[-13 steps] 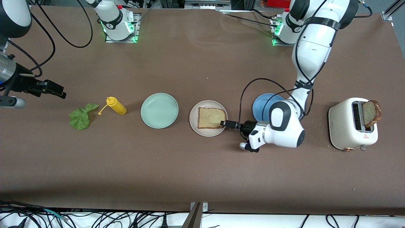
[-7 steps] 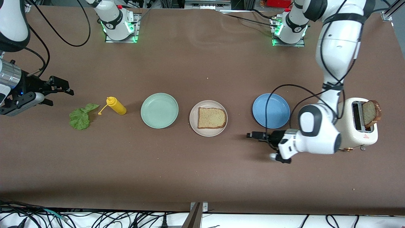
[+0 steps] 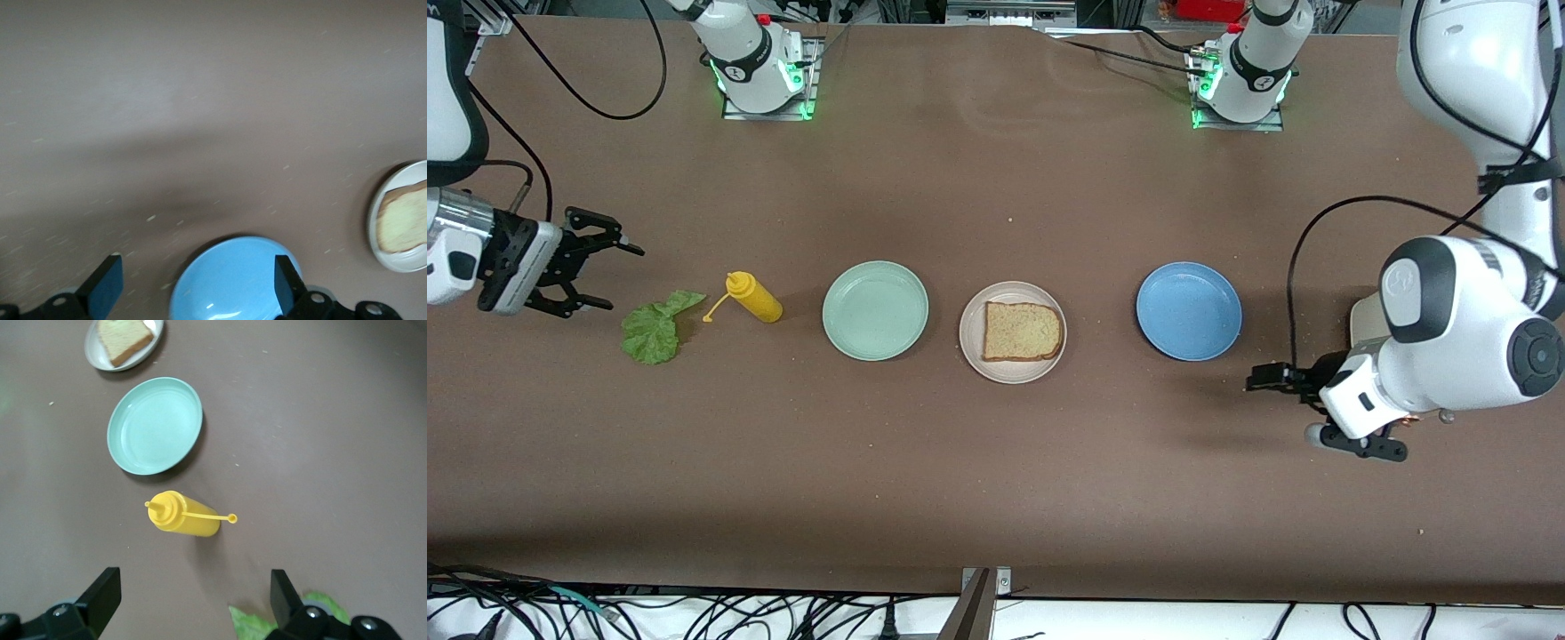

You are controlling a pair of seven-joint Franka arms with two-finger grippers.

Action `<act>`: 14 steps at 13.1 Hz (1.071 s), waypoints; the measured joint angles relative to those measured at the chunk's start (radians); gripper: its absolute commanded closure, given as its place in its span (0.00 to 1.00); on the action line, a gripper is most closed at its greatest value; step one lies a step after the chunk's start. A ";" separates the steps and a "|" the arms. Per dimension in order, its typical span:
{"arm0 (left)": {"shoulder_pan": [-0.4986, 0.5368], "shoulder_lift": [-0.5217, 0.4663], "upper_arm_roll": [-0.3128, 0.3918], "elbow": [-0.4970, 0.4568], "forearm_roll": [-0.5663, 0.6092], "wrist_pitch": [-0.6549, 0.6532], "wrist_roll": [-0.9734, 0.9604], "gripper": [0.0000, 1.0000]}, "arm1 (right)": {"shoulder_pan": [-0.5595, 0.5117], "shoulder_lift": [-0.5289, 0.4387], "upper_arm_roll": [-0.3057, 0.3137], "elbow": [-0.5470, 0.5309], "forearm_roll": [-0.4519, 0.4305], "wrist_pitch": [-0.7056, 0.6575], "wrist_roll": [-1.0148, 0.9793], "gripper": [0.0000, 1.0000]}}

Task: Make sandwich in beige plate with both arms
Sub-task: 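Grasp the yellow mustard bottle with the right gripper while the left gripper returns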

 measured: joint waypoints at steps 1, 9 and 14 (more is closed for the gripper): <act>0.006 -0.021 0.003 0.000 0.031 -0.024 -0.006 0.00 | 0.000 0.012 -0.003 -0.015 0.028 0.007 -0.070 0.01; 0.054 -0.165 0.023 -0.002 0.184 -0.180 -0.011 0.00 | -0.004 0.133 -0.065 -0.147 0.291 0.044 -0.583 0.02; 0.056 -0.211 0.024 -0.003 0.184 -0.189 -0.077 0.00 | -0.010 0.173 -0.074 -0.245 0.401 0.054 -0.801 0.02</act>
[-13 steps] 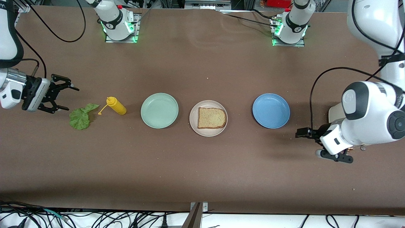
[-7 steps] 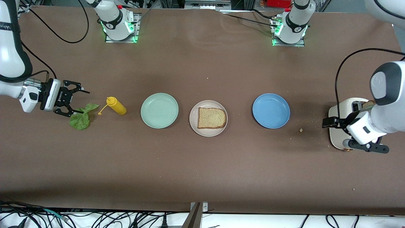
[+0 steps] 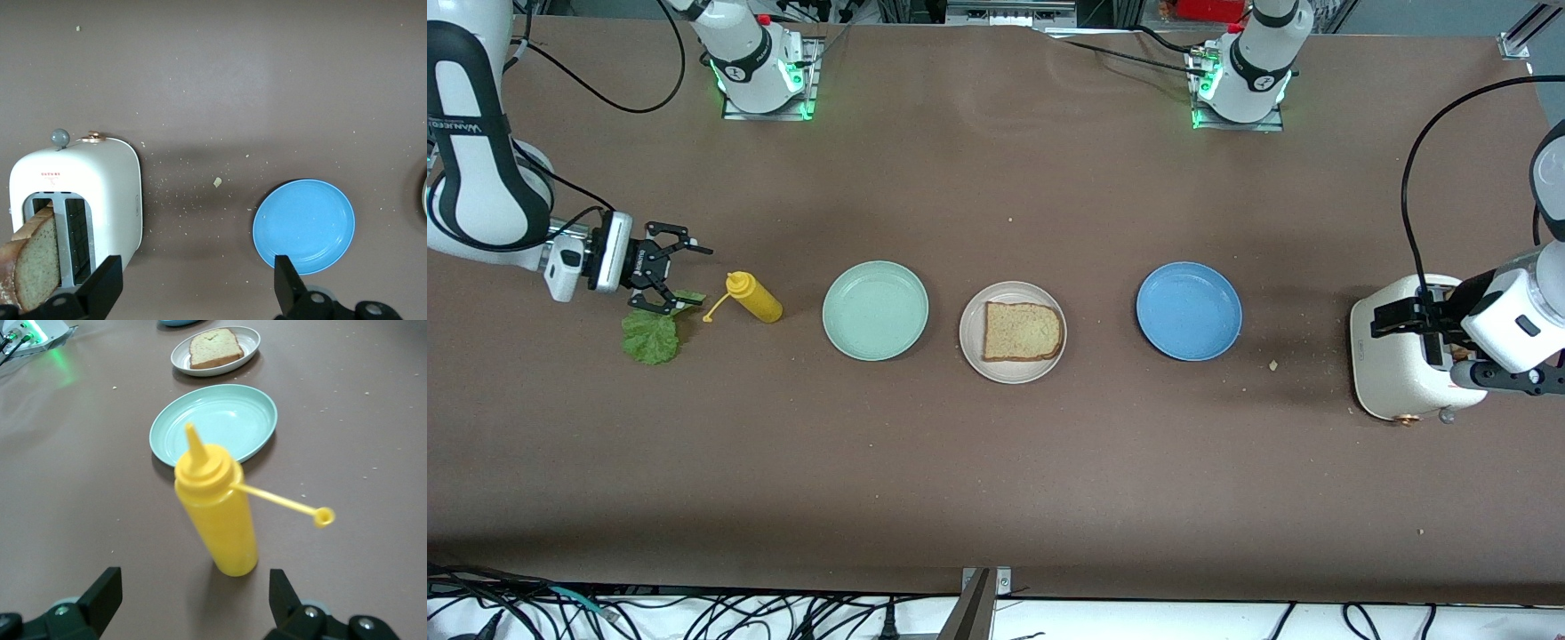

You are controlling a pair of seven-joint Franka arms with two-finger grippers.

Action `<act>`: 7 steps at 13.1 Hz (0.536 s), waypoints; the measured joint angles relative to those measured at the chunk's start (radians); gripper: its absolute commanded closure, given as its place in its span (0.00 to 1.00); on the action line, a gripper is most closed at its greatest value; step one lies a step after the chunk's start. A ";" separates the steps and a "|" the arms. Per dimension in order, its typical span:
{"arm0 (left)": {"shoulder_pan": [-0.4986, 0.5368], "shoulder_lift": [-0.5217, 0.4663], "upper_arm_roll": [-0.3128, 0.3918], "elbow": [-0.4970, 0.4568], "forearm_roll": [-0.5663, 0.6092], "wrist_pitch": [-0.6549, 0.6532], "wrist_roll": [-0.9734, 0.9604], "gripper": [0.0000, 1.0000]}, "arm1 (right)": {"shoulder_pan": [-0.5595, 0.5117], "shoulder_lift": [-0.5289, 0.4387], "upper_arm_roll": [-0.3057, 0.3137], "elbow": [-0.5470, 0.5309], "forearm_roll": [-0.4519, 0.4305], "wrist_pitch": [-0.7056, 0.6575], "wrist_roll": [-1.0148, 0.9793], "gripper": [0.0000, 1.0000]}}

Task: Make sandwich in beige plate with both arms
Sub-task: 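Grasp the yellow mustard bottle with the right gripper while the left gripper returns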

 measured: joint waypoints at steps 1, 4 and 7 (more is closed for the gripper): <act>0.000 -0.001 -0.002 0.000 0.000 0.000 -0.006 0.00 | -0.007 0.014 0.000 -0.009 0.024 0.001 -0.036 0.02; 0.000 -0.001 -0.007 -0.002 0.000 0.006 -0.014 0.00 | -0.016 0.067 -0.001 -0.012 0.081 0.001 -0.110 0.02; 0.000 -0.001 -0.008 -0.006 0.000 0.011 -0.014 0.00 | -0.016 0.089 0.000 -0.012 0.116 0.001 -0.130 0.02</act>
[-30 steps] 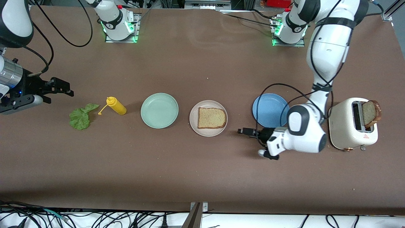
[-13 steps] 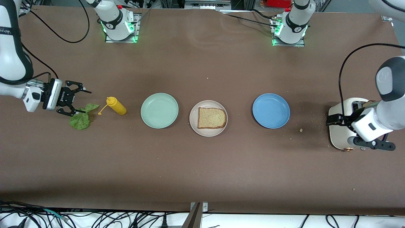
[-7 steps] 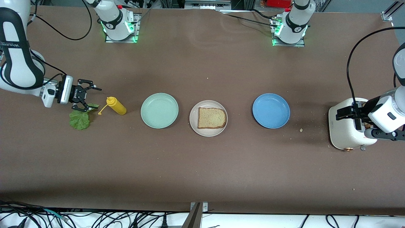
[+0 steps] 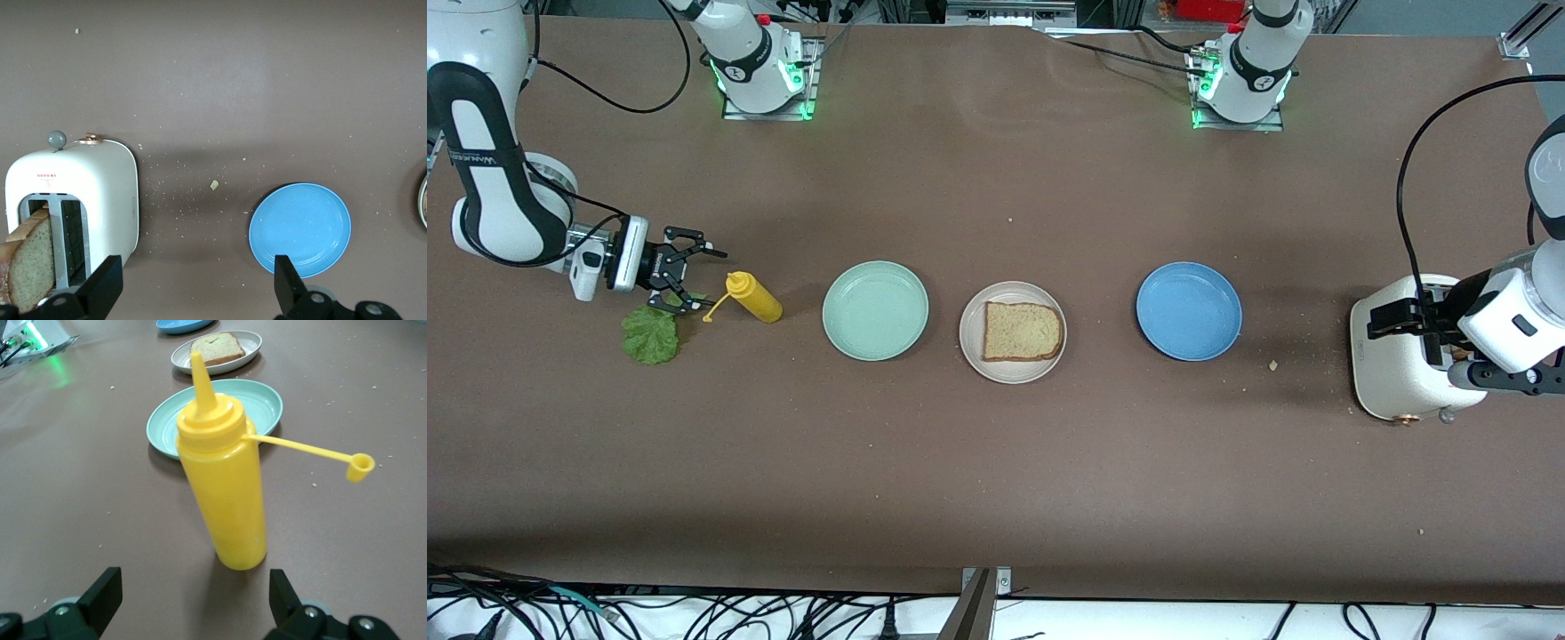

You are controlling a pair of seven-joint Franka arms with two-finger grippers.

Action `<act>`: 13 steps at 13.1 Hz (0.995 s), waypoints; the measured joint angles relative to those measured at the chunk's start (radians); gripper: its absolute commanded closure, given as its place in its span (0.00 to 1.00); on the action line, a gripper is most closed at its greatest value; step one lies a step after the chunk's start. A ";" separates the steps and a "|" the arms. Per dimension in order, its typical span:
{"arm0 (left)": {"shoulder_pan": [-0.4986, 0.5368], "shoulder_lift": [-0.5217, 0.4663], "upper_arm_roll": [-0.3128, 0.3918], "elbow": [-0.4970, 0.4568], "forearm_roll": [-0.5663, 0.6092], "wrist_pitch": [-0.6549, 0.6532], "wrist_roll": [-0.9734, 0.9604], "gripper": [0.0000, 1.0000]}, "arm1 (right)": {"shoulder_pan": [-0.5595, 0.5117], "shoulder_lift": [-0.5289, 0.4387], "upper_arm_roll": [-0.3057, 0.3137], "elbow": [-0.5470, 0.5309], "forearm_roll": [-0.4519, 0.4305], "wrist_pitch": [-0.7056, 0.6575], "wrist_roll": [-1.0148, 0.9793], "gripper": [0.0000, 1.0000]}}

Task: Make sandwich in beige plate with both arms
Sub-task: 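Grasp the yellow mustard bottle with the right gripper while the left gripper returns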

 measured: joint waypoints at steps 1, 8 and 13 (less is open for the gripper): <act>0.000 0.000 0.000 -0.002 0.000 0.001 0.000 0.00 | 0.001 0.005 0.002 0.000 0.024 0.000 -0.014 0.02; 0.000 0.000 0.000 -0.010 0.000 0.013 0.000 0.00 | 0.012 0.037 0.020 0.000 0.092 0.000 -0.032 0.03; 0.000 0.000 0.000 -0.013 0.000 0.013 0.000 0.00 | 0.022 0.053 0.041 0.000 0.147 0.000 -0.044 0.03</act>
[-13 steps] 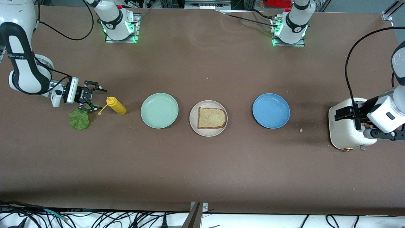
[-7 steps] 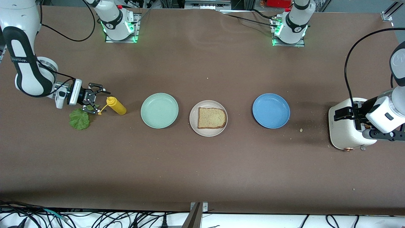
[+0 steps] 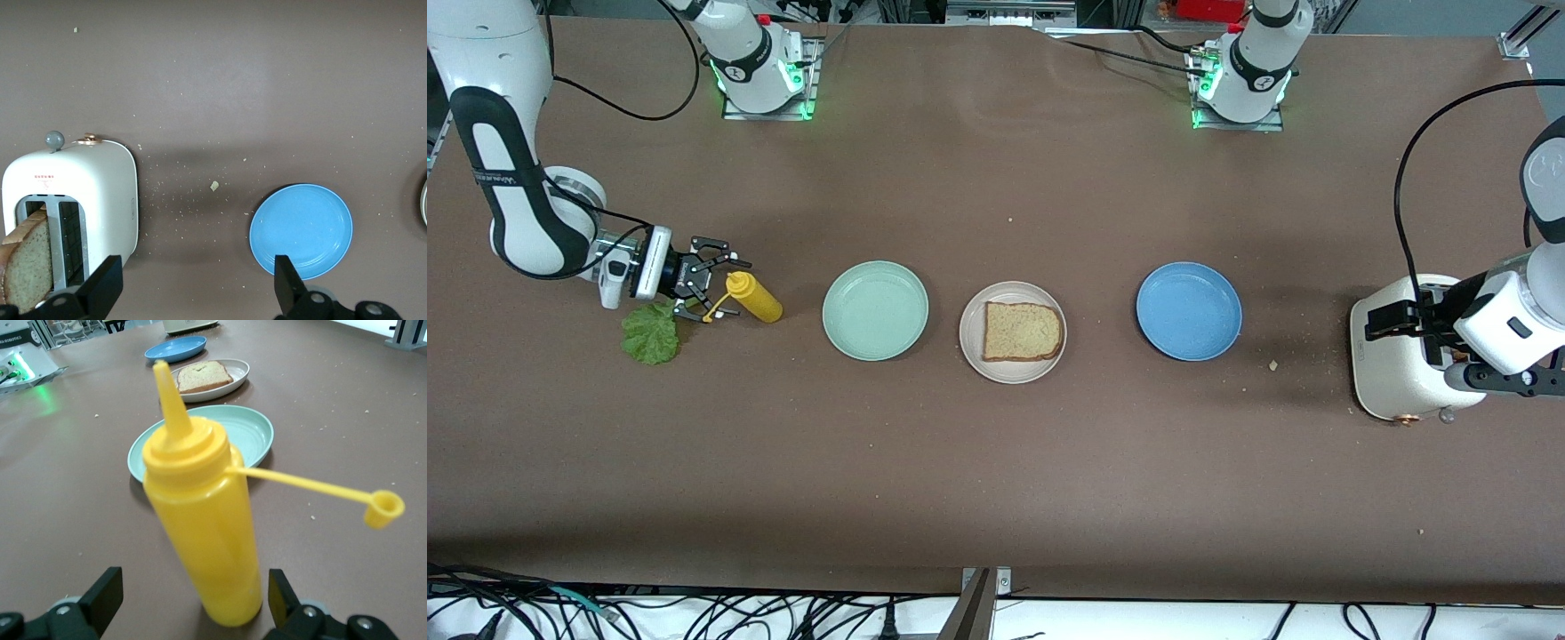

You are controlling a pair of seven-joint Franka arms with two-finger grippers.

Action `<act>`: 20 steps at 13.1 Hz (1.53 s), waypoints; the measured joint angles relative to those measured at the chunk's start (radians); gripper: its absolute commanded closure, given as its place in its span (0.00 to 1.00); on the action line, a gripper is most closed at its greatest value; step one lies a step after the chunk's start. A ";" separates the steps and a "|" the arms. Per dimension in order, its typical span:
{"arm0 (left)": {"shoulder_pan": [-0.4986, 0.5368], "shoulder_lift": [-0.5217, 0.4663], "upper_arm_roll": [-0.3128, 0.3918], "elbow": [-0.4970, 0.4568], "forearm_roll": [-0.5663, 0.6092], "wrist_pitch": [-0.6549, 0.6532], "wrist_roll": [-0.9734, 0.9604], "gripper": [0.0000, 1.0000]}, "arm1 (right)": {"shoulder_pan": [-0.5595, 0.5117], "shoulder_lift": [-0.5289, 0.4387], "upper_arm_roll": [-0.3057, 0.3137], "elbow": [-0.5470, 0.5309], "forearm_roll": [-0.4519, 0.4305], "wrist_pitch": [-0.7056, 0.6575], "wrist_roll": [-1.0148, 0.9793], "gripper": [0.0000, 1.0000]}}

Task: Make sandwich in beige plate with both arms
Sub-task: 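Grasp the yellow mustard bottle with the right gripper while the left gripper returns, then lift the mustard bottle with the right gripper toward the plates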

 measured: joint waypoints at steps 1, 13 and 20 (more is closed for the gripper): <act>0.000 0.000 0.000 0.000 0.000 0.000 0.000 0.00 | 0.007 0.002 0.000 0.000 0.016 0.001 -0.001 0.03; 0.000 0.000 -0.001 -0.002 0.000 0.000 0.000 0.00 | 0.119 0.025 0.006 0.048 0.139 0.152 -0.024 1.00; -0.002 0.001 -0.003 -0.008 0.000 0.000 0.000 0.00 | 0.428 -0.017 0.010 0.171 0.014 0.560 0.440 1.00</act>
